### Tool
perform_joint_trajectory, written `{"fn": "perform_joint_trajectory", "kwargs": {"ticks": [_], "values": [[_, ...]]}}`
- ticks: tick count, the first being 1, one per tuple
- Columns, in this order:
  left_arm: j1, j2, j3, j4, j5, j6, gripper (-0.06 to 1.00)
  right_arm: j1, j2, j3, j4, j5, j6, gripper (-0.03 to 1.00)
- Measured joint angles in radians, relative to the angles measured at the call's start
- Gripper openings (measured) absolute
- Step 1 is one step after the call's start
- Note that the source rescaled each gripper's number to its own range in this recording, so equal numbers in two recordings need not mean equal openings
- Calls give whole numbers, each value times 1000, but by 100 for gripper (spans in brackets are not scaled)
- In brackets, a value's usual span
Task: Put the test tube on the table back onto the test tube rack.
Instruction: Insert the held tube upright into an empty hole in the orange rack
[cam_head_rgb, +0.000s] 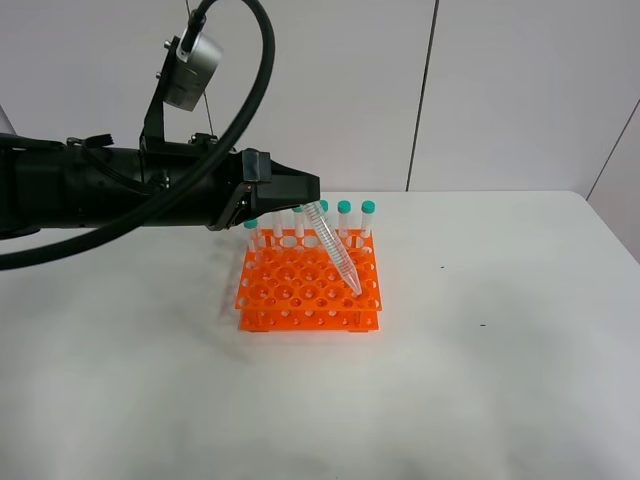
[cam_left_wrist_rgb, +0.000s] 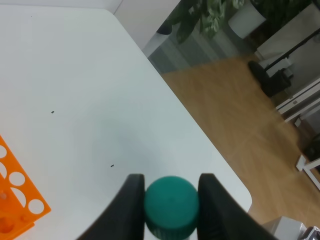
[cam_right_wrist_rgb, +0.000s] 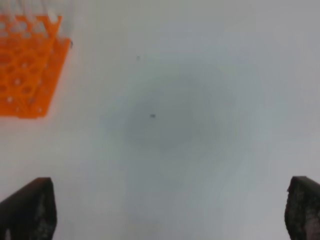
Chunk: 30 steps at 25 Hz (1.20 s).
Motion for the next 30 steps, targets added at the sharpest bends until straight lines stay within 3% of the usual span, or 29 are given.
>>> {"fn": "perform_joint_trajectory", "kwargs": {"ticks": [11,22,28,30], "values": [[0,-4,0,0,26,0,1,0,-47,0,-3,1,17,100],[0,-154,0,17,46,0,1,0,-47,0,-3,0,17,100],[0,-171,0,58,-51,0,1,0,-47,0,-3,0,17,100],[-5,-171,-12,151,-109,-31,1,0,-47,0,-3,0,17,100]]}}
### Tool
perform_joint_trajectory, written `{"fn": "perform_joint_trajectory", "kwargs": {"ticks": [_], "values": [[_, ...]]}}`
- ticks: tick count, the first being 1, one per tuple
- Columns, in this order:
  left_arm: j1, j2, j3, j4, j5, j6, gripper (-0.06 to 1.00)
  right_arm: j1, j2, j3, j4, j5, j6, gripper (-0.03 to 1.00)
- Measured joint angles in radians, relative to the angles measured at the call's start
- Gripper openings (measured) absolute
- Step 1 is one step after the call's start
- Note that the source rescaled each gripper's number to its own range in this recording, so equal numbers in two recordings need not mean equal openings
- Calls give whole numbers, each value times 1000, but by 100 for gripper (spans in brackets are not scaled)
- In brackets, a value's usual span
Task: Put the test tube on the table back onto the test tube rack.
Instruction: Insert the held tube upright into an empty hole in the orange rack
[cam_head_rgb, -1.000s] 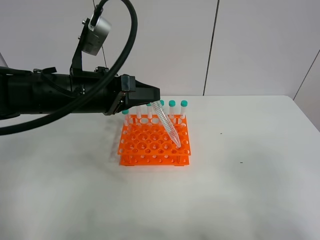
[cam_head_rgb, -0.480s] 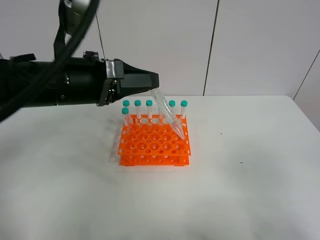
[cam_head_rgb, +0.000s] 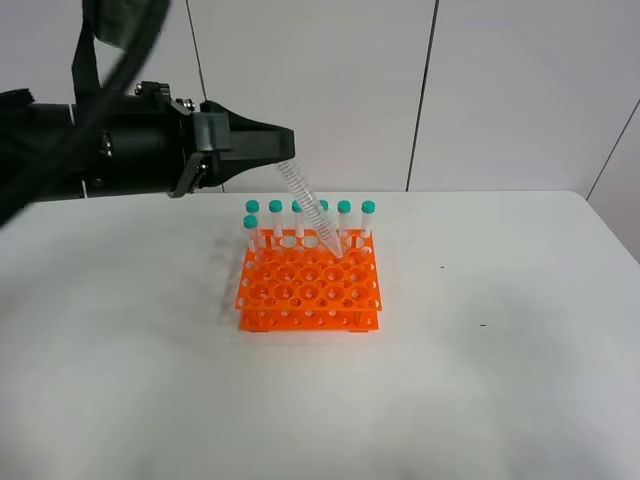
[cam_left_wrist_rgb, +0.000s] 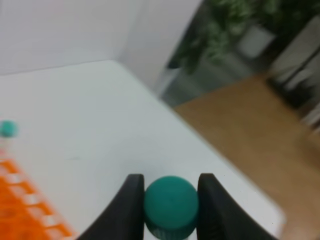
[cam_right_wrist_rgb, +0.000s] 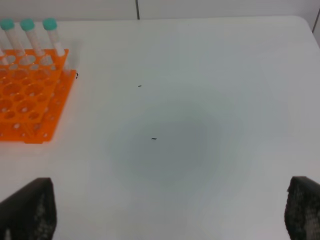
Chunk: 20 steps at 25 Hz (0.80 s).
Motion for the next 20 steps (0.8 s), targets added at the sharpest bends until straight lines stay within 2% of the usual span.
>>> {"fn": "perform_joint_trajectory", "kwargs": {"ticks": [1,3,5,7,9,11,13,14,17,20], "values": [[-9,0,-10,61,-42,-33,1,0,0,0,0,0,0,100],[-31,0,-28,249,-120,-150,1,0,0,0,0,0,0,100],[-59,0,-46,460,-223,-297,1,0,0,0,0,0,0,100],[-93,0,-48,725,-327,-479,1,0,0,0,0,0,0,100],[-135,0,-48,955,-402,-635,1,0,0,0,0,0,0,100],[-161,0,-47,1151,-463,-760,1,0,0,0,0,0,0,100],[-165,9,-40,1254,-540,-837,1,0,0,0,0,0,0,100],[-160,23,-40,1278,-573,-869,1,0,0,0,0,0,0,100],[-140,94,-39,1299,-657,-933,1,0,0,0,0,0,0,100],[-137,191,-40,1302,-697,-950,1,0,0,0,0,0,0,100]]}}
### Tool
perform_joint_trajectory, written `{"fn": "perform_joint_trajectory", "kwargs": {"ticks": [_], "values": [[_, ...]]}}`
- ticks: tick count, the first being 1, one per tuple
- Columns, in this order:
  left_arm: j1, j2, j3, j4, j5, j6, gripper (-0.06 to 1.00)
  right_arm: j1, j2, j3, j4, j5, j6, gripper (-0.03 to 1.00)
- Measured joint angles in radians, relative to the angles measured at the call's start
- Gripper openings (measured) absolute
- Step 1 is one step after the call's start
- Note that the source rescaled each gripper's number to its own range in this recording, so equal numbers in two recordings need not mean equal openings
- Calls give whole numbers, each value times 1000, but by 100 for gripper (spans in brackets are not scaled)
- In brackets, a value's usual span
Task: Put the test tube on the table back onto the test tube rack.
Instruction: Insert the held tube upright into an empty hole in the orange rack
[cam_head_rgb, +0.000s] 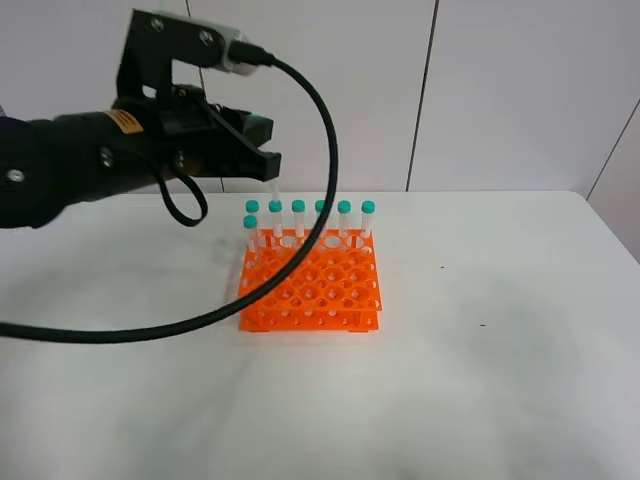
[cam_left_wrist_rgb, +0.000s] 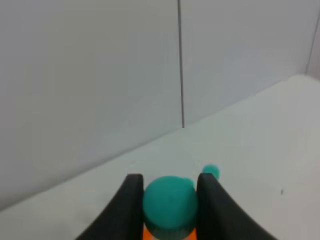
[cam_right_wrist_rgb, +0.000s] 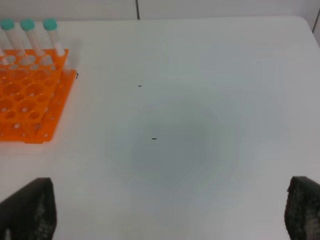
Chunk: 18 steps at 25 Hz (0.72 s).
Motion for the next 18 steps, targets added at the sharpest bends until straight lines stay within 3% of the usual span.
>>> {"fn": "perform_joint_trajectory", "kwargs": {"ticks": [9,13,18], "values": [[0,228,-181,16,115,-103,1,0,0,0,0,0,0,100],[4,302,-265,88,187,-164,1,0,0,0,0,0,0,100],[37,332,-263,157,190,-255,1,0,0,0,0,0,0,100]]}}
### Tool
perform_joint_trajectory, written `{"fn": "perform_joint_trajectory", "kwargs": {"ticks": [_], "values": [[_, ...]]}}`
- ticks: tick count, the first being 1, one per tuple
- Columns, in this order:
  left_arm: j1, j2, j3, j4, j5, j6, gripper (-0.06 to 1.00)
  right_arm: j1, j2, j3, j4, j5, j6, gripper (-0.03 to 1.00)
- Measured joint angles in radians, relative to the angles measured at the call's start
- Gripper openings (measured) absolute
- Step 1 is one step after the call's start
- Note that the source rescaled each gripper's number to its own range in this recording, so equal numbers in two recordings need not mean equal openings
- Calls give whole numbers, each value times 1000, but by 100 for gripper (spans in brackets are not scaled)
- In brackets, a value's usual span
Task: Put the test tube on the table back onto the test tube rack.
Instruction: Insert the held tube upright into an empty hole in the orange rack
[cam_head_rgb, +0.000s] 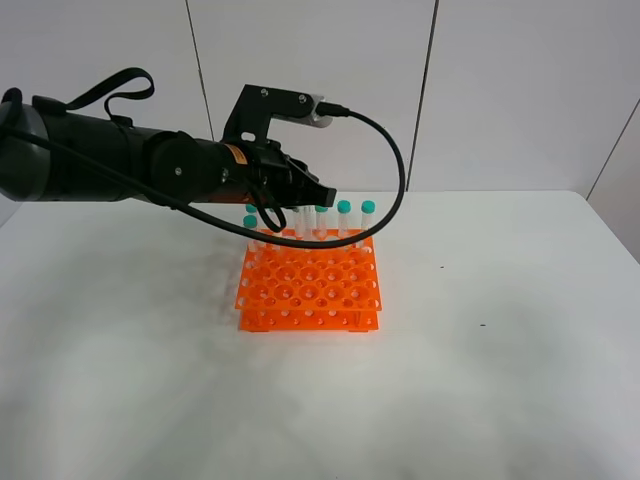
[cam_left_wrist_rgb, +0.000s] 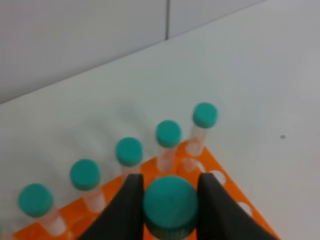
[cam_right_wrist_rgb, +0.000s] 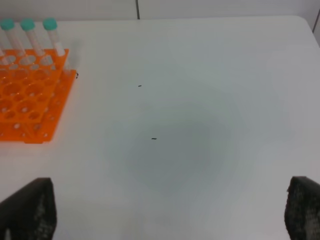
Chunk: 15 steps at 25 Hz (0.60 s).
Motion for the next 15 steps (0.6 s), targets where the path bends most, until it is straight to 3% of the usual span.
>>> {"fn": "perform_joint_trajectory", "kwargs": {"ticks": [7,15], "values": [[79,0,42,9,-99,2,1,0,0,0,2,0,0,100],[93,5,53,15,-148,6,1,0,0,0,2,0,0,100]]}}
